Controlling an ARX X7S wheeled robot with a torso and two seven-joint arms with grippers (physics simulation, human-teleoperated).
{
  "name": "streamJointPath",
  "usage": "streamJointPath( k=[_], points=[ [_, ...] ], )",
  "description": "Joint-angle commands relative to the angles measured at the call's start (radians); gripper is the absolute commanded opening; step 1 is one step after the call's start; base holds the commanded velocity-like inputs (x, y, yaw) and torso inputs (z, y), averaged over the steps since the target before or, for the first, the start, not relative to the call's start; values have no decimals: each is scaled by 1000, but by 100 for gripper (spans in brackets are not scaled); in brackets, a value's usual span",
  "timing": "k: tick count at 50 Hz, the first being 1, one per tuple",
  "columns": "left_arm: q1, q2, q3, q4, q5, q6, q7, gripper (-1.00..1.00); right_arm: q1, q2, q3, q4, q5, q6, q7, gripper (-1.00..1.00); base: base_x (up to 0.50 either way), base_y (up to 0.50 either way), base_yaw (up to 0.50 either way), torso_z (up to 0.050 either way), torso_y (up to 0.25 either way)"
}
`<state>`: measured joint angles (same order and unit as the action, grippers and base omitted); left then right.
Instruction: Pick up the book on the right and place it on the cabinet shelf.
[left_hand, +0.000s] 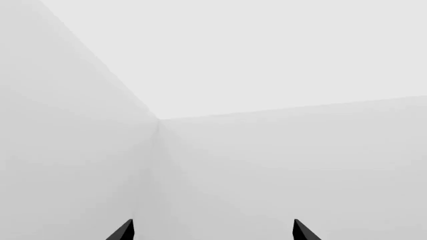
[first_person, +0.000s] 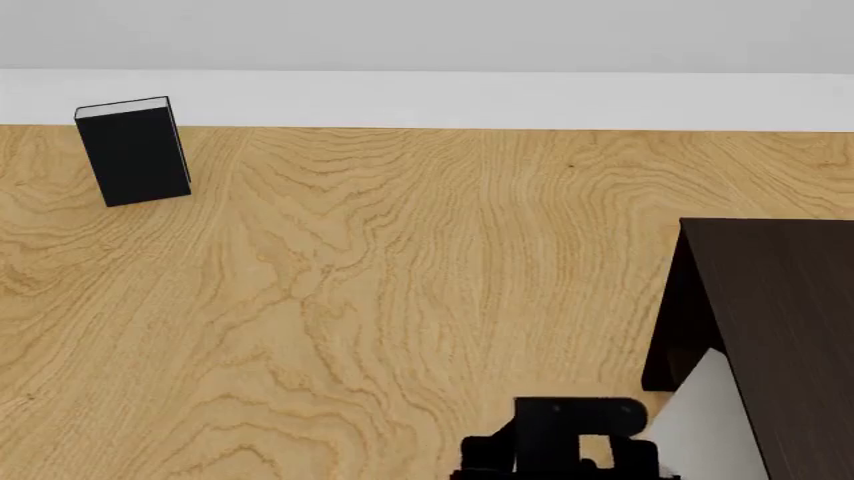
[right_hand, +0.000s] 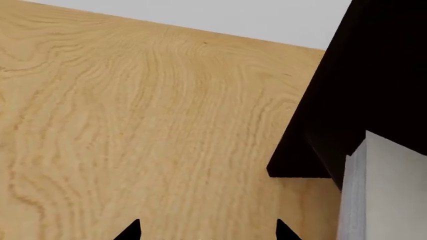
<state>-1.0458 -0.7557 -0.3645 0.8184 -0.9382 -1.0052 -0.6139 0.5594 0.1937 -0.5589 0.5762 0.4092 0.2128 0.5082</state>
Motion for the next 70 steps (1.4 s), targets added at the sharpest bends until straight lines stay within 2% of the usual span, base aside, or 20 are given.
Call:
streamJointPath(
  k=[1,16,26,52,70],
  points=[
    [2,1,8,-3,3,8,-1,100,-12,40,47,-9,-25,16,94,100,0,0,-5,0,0],
    [0,1,19,-7,6,16,-3,100,-30,87,92,-90,-36,48,216,100,0,0,-2,0,0],
    [-5,-1,26,-10,5,19,-3,100,-83,131,133,-249,-33,114,339,100,0,0,-2,0,0],
    [2,-6,9,-5,-17,22,-13,100,-225,201,181,-495,-31,214,508,100,0,0,-2,0,0],
    [-3,-12,11,-6,-21,26,-20,100,-244,210,149,-577,-7,253,473,100,0,0,-1,0,0]
  ],
)
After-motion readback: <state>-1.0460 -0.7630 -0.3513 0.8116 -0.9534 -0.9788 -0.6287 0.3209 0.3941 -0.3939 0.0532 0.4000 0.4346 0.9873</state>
